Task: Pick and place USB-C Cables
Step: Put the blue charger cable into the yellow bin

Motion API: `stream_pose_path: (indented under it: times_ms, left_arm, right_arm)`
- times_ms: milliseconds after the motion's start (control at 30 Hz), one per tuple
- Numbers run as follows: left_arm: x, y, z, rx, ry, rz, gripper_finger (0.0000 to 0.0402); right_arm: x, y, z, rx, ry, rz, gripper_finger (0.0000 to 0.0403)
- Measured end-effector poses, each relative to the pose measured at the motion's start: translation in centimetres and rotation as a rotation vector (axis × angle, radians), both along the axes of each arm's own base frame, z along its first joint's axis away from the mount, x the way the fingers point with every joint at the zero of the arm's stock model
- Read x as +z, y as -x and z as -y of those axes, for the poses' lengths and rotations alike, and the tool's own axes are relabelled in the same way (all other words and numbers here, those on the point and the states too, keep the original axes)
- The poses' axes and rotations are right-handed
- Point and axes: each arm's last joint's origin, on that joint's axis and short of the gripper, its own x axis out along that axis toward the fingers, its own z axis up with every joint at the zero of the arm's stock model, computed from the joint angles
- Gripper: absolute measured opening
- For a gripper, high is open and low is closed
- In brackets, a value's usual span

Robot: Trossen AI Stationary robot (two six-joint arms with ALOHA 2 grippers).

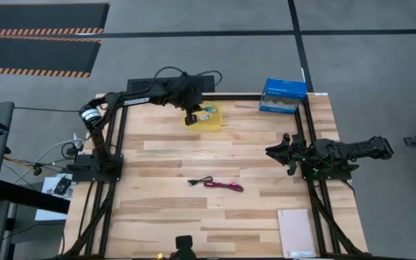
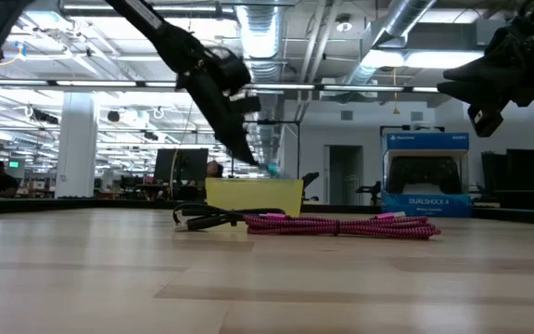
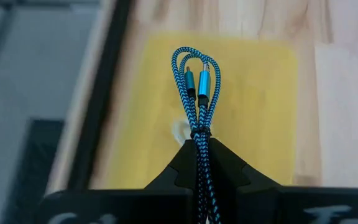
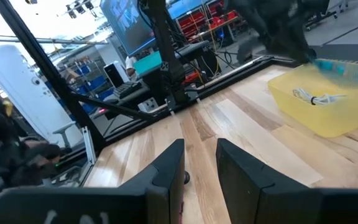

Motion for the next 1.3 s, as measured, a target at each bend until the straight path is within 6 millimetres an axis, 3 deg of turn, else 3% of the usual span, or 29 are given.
stream_pose_path:
  times_ms: [167, 767, 1100, 1300]
  left_arm:
    - [-3.2, -1.4, -0.7, 0.02, 0.07, -0.099, 0.0]
    - [-7.0, -2.3, -1.0, -0.01, 0.123, -0.151, 0.0]
    - [-7.4, -1.9, -1.5, 0.022, 0.135, -0.161, 0.0001]
    - [-7.5, -1.9, -1.5, 0.048, 0.127, -0.175, 0.0033]
  right_arm:
    - [0.0, 0.0, 0.0, -0.004, -0.005, 0.001, 0.0118]
    - [0.0, 0.0, 0.0, -0.003, -0.007, 0.002, 0.0118]
    - [0.0, 0.0, 0.0, -0.003, -0.008, 0.001, 0.0118]
    - [0.0, 0.0, 0.0, -0.002, -0.008, 0.001, 0.0118]
